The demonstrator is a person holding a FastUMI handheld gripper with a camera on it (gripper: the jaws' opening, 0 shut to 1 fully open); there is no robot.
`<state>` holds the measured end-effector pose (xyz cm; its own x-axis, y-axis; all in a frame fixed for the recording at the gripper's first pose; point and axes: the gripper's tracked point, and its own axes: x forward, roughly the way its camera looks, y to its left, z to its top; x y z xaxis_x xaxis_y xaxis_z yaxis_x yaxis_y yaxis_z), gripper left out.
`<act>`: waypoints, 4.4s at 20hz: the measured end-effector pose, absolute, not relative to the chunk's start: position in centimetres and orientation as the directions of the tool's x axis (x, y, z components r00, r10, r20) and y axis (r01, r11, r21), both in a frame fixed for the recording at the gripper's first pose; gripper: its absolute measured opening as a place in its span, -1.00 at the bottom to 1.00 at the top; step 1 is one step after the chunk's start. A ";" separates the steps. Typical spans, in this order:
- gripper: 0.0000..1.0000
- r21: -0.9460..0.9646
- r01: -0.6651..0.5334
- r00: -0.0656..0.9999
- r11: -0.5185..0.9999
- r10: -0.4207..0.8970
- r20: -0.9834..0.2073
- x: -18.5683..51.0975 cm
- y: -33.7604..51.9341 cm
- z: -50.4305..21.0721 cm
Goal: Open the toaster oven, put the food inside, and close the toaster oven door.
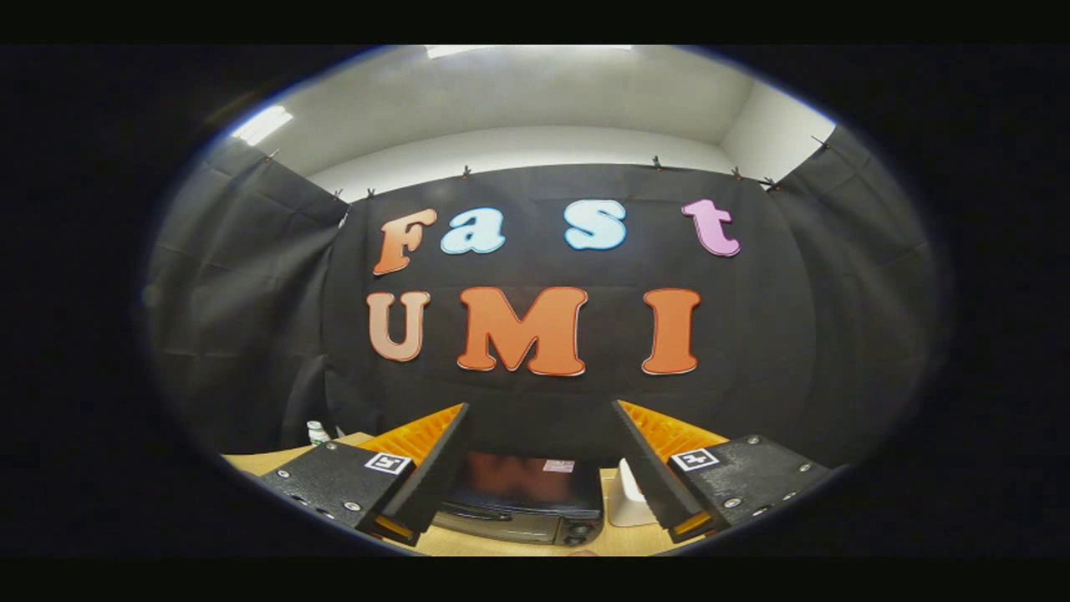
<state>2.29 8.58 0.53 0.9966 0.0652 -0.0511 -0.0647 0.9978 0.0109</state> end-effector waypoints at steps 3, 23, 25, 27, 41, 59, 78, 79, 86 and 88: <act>0.94 0.004 -0.072 0.995 0.997 0.072 -0.074 2.6 9.3 -0.3; 0.95 0.112 -0.119 0.858 0.987 0.159 -0.489 4.8 19.2 -19.5; 0.95 0.095 -0.102 0.838 0.990 0.137 -0.528 4.8 19.5 -21.5; 0.95 0.093 -0.091 0.822 0.991 0.128 -0.555 4.6 19.9 -23.0; 0.57 0.090 -0.194 0.762 0.977 0.208 -0.613 -5.0 22.0 -24.3; 0.49 0.243 -0.133 0.398 0.961 0.276 -0.875 -13.8 23.2 -35.2; 0.97 0.044 -0.011 0.527 0.999 0.043 -0.849 -11.4 -1.2 -26.2; 0.97 0.041 -0.008 0.500 0.999 0.039 -0.865 -11.9 -2.0 -27.1; 0.98 0.200 0.080 0.279 0.976 0.171 -0.945 -16.9 -2.0 -33.5; 0.95 0.248 0.135 0.237 0.959 0.212 -0.948 -17.5 -1.1 -34.4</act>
<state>-17.48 -1.11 -34.38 0.2369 0.2117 -0.9482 0.1351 0.9593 0.2479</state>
